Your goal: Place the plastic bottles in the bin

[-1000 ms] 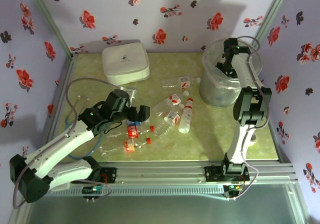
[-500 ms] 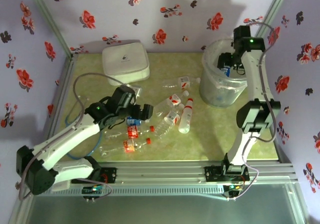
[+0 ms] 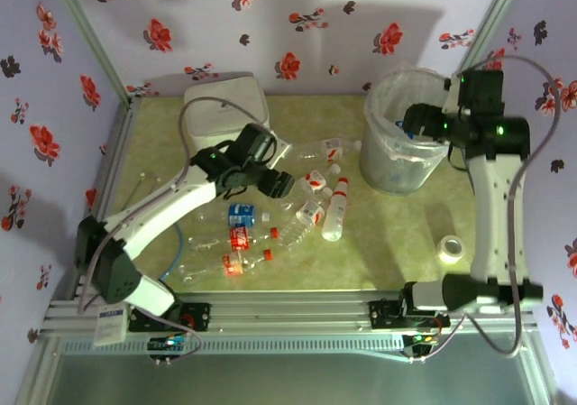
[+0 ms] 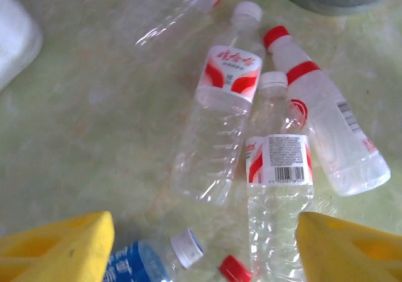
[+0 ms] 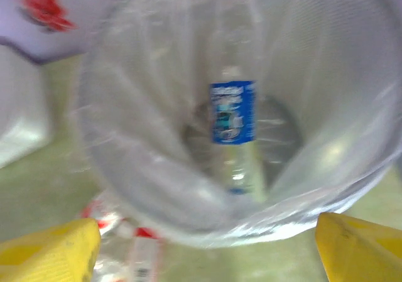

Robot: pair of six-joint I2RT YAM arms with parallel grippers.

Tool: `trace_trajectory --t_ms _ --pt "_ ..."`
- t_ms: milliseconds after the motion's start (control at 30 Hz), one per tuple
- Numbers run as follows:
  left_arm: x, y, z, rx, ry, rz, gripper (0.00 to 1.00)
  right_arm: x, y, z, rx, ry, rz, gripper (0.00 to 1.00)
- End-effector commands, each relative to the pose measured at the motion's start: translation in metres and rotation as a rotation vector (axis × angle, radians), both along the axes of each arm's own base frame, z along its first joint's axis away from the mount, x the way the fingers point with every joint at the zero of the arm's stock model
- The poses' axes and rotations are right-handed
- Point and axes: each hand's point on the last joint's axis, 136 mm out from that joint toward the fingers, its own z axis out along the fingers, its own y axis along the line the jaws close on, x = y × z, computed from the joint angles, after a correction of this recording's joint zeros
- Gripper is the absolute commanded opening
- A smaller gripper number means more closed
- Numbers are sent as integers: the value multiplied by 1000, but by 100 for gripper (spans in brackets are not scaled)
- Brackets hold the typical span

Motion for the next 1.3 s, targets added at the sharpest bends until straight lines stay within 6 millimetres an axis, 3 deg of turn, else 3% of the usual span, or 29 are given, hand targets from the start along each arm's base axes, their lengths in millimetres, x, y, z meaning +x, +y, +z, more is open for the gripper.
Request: trace_trajectory --t_ms 0,167,300,433,633,767,1067,1267 --pt "9 -16 -5 16 47 -191 74 -24 56 29 294 -153 186 88" --pt "48 -36 -20 92 42 -290 80 -61 72 17 358 -150 244 88" --pt "77 -61 -34 21 50 -360 73 -87 92 10 455 -159 351 89" --pt "106 -75 -57 20 84 -382 73 -98 113 10 598 -152 457 89" --pt "148 -71 -104 211 97 -358 94 -101 103 -20 519 -75 402 89" --pt "169 -73 -124 223 68 -320 100 -105 97 -32 482 -43 366 89" --pt "172 -69 -164 231 138 -278 100 -106 87 -55 430 18 309 89" --pt "167 -72 -170 196 163 -267 86 -106 82 -61 397 38 283 89"
